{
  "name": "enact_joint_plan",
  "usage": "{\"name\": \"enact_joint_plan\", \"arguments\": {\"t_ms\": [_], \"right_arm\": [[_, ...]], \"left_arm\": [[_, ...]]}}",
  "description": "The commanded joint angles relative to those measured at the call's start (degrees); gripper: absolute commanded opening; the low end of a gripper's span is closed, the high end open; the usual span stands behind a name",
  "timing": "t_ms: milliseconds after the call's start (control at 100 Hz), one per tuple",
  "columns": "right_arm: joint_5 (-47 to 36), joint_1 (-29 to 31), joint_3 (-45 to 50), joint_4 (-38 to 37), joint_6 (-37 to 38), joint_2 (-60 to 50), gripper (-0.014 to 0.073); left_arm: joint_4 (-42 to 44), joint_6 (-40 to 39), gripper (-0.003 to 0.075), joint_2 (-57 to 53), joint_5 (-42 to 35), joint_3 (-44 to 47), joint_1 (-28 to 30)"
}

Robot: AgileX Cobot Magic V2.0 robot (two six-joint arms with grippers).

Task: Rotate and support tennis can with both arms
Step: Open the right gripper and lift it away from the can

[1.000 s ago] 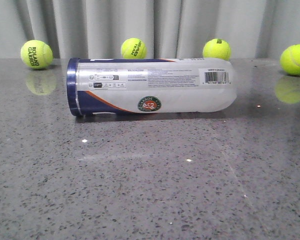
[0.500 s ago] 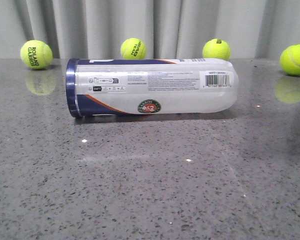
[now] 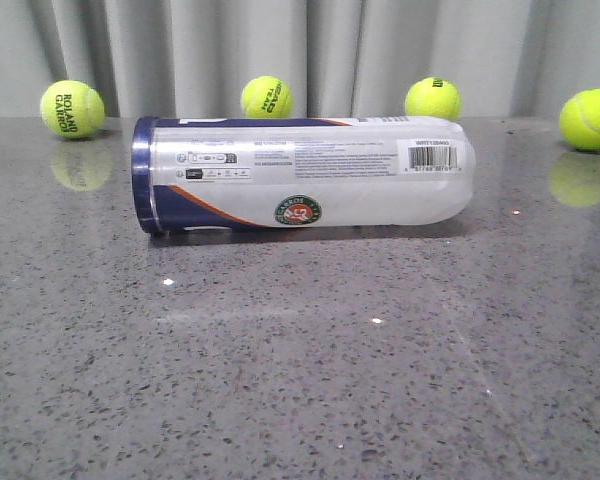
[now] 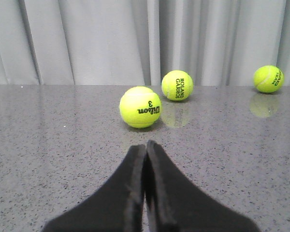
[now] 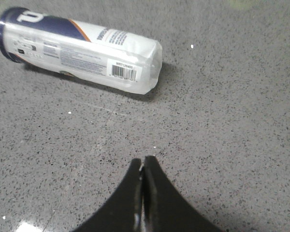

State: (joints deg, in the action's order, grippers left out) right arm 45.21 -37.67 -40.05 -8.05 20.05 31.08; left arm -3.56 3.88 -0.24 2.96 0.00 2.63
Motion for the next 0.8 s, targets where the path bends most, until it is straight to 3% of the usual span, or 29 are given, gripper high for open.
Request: {"name": "enact_joint_plan", "arguments": {"t_ms": [0,200,400,790], "right_arm": [[-6.58,0.18,2.36,-1.34,-0.06,-4.54,-0.0009],[-9.08,0.18,8.79,-1.34,-0.06,-14.11,-0.0009],[-9.16,0.18,10.15,-1.29,-0.06,-15.93,-0.0009],[-9.36,0.18,10.20,-1.29,-0.06,-15.93,-0.0009]], "left_arm": [[-0.09,-0.57,-0.0020,-1.85,-5.15,2.05,0.16],[-0.59,-0.57,-0.0020,-1.85,-4.72,-0.61,0.16],[-0.59,-0.57,-0.0020,-0.61,-3.55,-7.09,0.16],[-0.73,-0.57,-0.0019,17.78,17.34,-28.66,0.04]]}}
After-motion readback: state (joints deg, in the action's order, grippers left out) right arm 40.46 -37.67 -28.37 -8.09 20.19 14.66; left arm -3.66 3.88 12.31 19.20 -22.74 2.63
